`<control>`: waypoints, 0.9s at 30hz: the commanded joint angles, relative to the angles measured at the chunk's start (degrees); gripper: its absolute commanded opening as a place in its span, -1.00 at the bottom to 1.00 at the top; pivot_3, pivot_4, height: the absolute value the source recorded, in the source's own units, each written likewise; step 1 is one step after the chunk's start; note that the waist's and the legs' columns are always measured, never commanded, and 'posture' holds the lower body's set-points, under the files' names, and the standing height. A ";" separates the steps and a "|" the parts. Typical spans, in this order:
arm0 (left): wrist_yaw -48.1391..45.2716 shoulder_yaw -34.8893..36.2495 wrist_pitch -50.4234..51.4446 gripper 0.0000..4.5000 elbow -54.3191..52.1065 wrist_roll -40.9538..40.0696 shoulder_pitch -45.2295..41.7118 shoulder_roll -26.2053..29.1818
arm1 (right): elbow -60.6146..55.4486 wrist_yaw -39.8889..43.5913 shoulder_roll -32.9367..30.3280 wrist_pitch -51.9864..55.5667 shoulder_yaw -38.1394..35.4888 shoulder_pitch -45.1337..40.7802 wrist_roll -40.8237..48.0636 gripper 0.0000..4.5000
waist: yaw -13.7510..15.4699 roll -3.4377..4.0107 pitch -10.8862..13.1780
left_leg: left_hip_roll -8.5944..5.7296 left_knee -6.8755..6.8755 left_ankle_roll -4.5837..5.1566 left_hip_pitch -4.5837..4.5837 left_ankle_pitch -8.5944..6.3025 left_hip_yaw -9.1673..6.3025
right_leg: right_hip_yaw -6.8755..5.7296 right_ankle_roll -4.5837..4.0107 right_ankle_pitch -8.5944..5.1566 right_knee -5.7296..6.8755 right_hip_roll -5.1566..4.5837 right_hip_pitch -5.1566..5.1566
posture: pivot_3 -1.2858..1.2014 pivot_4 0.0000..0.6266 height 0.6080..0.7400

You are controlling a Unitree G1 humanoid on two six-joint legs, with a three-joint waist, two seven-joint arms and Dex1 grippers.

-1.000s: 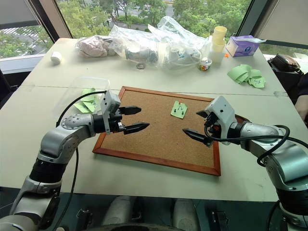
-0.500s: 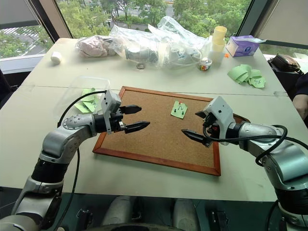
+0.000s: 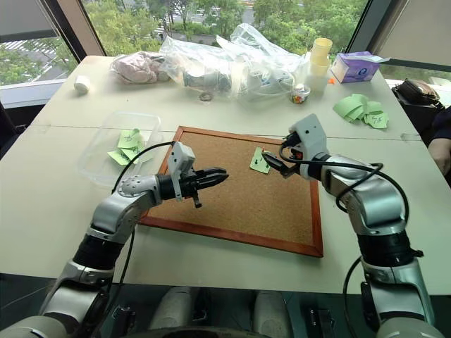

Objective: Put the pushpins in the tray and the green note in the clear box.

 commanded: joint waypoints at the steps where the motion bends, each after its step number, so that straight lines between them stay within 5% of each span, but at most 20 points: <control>1: 0.97 -0.36 -4.14 -0.74 2.87 1.63 -2.00 -2.61 | 4.30 -2.50 2.51 -0.87 1.30 -3.64 -3.30 1.00 | 0.00 0.00 0.00 | 0.00 0.00 0.00 0.01 0.00 0.00 | 0.00 0.00 0.00 0.00 0.00 0.01 | 0.03 -0.52 1.00; 15: 2.45 -2.20 -11.00 -0.74 9.78 7.96 -0.43 -6.26 | 24.39 -4.93 11.61 -9.03 3.28 -11.64 -11.56 1.00 | -0.63 0.04 -0.02 | 0.02 -0.03 -0.04 0.01 0.02 0.04 | 0.00 0.00 0.00 0.02 0.03 -0.02 | 0.03 -0.52 1.00; 18: 2.59 -2.09 -11.05 -0.77 9.68 8.22 -0.16 -6.30 | 24.80 -4.40 11.62 -9.45 3.65 -11.08 -12.54 0.61 | -0.65 0.05 -0.03 | 0.04 -0.03 -0.05 0.01 0.02 0.03 | -0.01 0.00 0.00 0.01 0.03 -0.01 | 0.03 -0.52 1.00; 25: 3.35 -2.50 -10.50 -0.77 10.40 9.42 -0.13 -5.70 | 22.56 -2.85 11.51 -8.48 3.86 -10.01 -13.38 -0.98 | -1.27 0.06 -0.04 | 0.04 -0.04 -0.05 0.01 0.03 0.03 | -0.01 0.00 0.00 0.02 0.03 -0.01 | 0.03 -0.52 1.00; 27: 3.84 -2.93 -10.48 -0.77 11.07 10.56 -0.14 -5.48 | 20.78 -2.16 11.18 -7.69 3.82 -9.56 -13.11 -0.98 | -1.27 0.07 -0.04 | 0.05 -0.04 -0.05 0.02 0.03 0.02 | -0.01 0.00 0.00 0.02 0.03 -0.01 | 0.03 -0.52 1.00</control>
